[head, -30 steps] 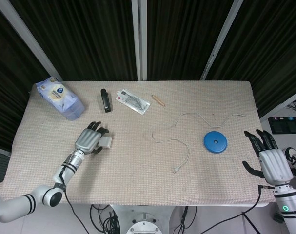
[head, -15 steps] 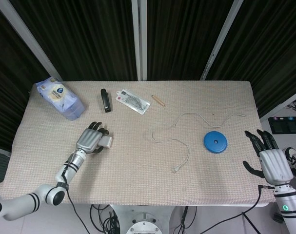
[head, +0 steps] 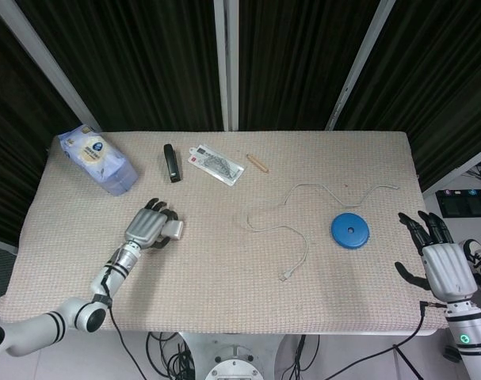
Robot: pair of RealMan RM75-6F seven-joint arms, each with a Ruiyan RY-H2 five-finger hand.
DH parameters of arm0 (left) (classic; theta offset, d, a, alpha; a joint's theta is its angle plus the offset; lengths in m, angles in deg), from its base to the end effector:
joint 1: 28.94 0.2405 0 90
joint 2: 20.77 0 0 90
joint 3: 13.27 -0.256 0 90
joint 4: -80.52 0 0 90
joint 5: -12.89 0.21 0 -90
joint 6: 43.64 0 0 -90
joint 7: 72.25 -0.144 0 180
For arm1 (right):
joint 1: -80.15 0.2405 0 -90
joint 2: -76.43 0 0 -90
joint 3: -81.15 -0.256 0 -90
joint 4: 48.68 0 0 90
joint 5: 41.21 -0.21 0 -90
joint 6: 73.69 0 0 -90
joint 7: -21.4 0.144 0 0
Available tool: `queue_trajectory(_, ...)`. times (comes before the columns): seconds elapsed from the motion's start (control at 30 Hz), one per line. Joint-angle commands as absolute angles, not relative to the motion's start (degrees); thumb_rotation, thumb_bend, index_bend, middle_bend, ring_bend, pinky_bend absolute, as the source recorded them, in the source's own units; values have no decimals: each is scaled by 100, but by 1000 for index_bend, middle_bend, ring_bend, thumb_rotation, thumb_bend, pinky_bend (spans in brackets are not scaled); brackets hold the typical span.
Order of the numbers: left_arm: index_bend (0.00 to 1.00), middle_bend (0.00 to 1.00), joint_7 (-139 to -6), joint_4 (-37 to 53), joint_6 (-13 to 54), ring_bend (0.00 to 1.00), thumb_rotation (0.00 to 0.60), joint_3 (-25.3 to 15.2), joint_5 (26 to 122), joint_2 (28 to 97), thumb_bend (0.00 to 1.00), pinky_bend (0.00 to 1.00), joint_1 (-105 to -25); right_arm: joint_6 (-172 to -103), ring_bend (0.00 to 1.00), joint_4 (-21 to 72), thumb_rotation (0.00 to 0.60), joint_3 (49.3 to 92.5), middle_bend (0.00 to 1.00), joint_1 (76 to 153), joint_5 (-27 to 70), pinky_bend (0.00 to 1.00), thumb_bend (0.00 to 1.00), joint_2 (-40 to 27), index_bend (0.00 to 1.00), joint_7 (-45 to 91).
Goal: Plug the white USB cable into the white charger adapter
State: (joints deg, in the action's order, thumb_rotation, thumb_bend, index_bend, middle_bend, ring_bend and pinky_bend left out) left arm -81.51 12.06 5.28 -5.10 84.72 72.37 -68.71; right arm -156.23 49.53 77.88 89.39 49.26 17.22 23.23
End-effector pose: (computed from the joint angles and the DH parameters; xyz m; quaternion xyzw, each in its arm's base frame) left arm -0.2059 0.3542 -0.0345 -0.7575 -0.3839 -0.3217 0.4187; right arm -0.2734 -0.2020 0.1672 0.6325 -0.3702 0.4264 0.5301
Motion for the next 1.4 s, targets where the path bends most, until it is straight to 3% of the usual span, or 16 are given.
queue_trajectory(0.03, 428, 407, -8002, 1142, 603, 169, 600, -512, 8518, 7188, 406, 111, -6839, -15537, 0, 5032, 600, 7813, 205, 8984, 4966, 0, 168, 1756, 11, 2306)
queue_trajectory(0.23, 434, 424, -7968, 699, 957, 187, 600, -504, 8542, 6948, 403, 135, -6670, -14843, 0, 5354, 600, 7884, 277, 9452, 5301, 0, 173, 1823, 128, 2134)
queue_trajectory(0.37, 434, 424, -8093, 328, 1244, 187, 600, -509, 8566, 6793, 402, 135, -6550, -13902, 0, 5377, 600, 7896, 330, 10063, 5474, 0, 212, 1675, 224, 1793)
queue_trajectory(0.67, 434, 419, -8332, -137, 1556, 186, 600, -551, 8493, 6559, 400, 135, -6363, -12545, 26, 5006, 600, 7825, 389, 11075, 5552, 0, 273, 1029, 313, 916)
queue_trajectory(1.0, 434, 408, -8306, -185, 1605, 186, 600, -579, 8376, 6485, 399, 135, -6258, -12361, 41, 4489, 600, 7978, 413, 11399, 5866, 0, 305, 349, 370, -190)
queue_trajectory(1.4, 433, 400, -8211, -155, 1592, 186, 600, -604, 8378, 6484, 398, 135, -6224, -12891, 57, 3835, 600, 8168, 431, 11331, 6084, 0, 301, -365, 421, -545)
